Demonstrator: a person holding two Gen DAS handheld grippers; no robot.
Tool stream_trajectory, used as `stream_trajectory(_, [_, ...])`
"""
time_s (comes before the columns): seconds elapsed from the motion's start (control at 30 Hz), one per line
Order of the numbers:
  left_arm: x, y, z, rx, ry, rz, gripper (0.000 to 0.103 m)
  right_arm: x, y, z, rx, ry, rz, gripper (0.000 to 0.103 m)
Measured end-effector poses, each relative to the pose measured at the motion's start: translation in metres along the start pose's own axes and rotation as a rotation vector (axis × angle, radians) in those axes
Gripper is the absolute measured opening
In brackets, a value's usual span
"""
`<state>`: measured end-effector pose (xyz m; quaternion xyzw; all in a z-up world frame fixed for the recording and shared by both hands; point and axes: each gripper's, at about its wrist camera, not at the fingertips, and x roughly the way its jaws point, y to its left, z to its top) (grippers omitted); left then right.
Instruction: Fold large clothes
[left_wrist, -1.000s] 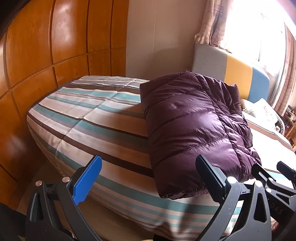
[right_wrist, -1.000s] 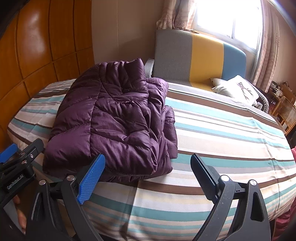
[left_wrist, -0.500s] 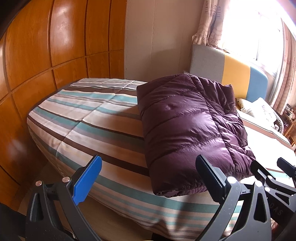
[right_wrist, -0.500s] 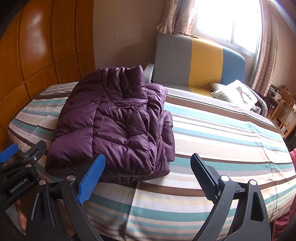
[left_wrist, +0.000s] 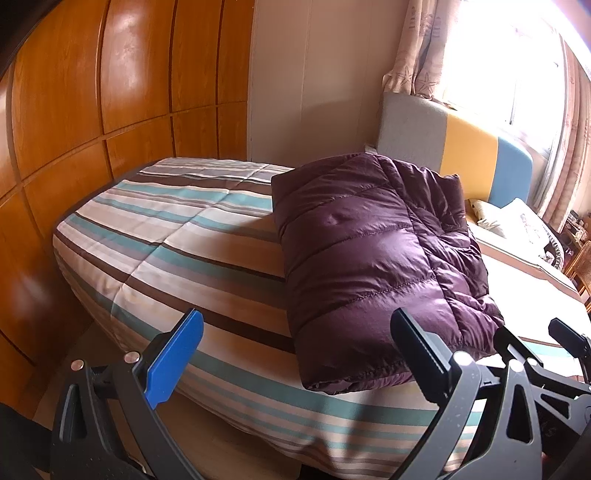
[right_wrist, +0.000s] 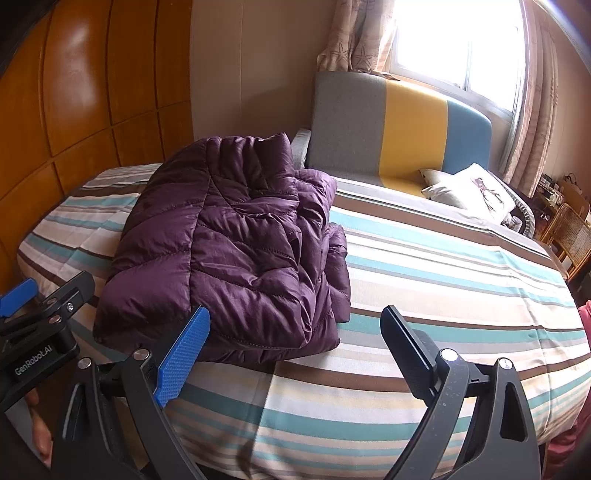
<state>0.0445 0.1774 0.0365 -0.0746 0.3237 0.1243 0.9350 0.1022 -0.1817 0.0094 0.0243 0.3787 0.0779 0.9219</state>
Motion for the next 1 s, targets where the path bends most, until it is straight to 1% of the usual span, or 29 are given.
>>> stream_trajectory(0.47, [0.0001, 0.0009, 0.0002, -0.003, -0.008, 0.003, 0.101, 0.0032, 0.0015, -0.0002, -0.003, 0.009, 0.007, 0.094])
stream_trajectory(0.5, [-0.0006, 0.0011, 0.0000, -0.004, -0.014, 0.001, 0.101, 0.0035, 0.0018, -0.0003, -0.004, 0.010, 0.006, 0.095])
stream_trajectory(0.63, [-0.0025, 0.0006, -0.0004, 0.002, -0.028, -0.017, 0.099, 0.0046, 0.0032, -0.0011, -0.010, 0.013, 0.005, 0.096])
stream_trajectory(0.7, [-0.0015, 0.0004, -0.0008, 0.001, -0.021, -0.012, 0.099, 0.0053, 0.0030, -0.0019, -0.008, 0.017, 0.010, 0.096])
stream_trajectory(0.77, [0.0027, 0.0018, -0.0008, -0.011, 0.004, -0.020, 0.101, 0.0050, 0.0021, -0.0023, -0.005, 0.016, 0.009, 0.096])
stream_trajectory(0.8, [0.0042, 0.0026, -0.0012, -0.020, 0.013, -0.013, 0.101, 0.0052, 0.0014, -0.0024, -0.004, 0.016, 0.008, 0.096])
stream_trajectory(1.0, [0.0057, 0.0035, -0.0028, -0.015, 0.010, -0.001, 0.101, 0.0064, -0.0057, -0.0018, 0.022, 0.015, 0.008, 0.096])
